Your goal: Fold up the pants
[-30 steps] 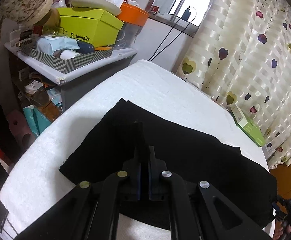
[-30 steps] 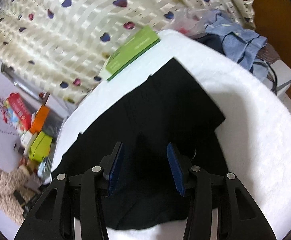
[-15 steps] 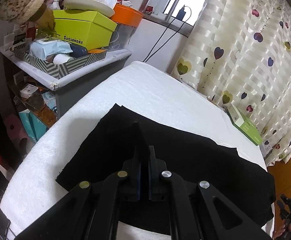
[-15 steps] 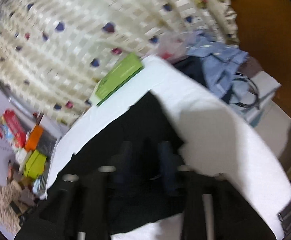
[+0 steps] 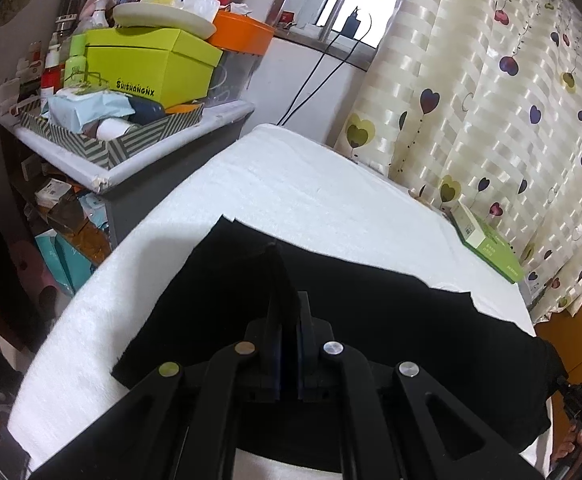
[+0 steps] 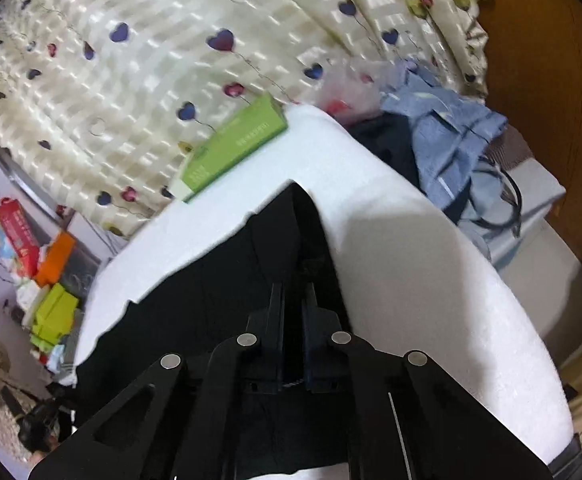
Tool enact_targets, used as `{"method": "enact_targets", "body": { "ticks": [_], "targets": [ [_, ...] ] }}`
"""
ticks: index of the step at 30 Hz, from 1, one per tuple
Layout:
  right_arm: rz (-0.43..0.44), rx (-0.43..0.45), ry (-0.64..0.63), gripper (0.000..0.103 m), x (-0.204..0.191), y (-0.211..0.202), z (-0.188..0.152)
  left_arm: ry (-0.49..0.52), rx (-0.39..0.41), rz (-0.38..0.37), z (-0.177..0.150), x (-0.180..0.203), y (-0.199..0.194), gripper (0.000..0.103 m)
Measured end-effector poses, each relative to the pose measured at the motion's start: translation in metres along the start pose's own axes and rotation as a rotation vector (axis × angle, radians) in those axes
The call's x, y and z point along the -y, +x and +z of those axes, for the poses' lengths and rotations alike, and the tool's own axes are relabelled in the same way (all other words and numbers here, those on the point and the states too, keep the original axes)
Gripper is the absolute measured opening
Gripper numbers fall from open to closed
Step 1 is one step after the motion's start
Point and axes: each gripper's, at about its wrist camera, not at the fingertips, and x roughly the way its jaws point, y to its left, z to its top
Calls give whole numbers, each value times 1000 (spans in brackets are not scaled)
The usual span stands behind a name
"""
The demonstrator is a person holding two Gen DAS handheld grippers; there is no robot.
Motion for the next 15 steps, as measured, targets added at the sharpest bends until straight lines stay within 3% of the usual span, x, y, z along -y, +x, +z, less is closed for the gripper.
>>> {"method": "enact_targets", "body": {
  "ticks": [4, 7, 12, 15],
  "targets": [
    [98, 40, 18, 7, -11, -30, 0, -7, 45, -30, 12, -2, -16, 6],
    [115, 36, 34, 7, -11, -43, -18, -3, 69, -21, 9, -11, -24, 6],
    [50, -58, 102, 7, 21, -24, -44, -40, -35, 28, -20, -38, 0, 6],
    [62, -43, 88, 7, 19, -33, -44, -52, -40, 23, -27, -42, -1, 6]
  ]
}}
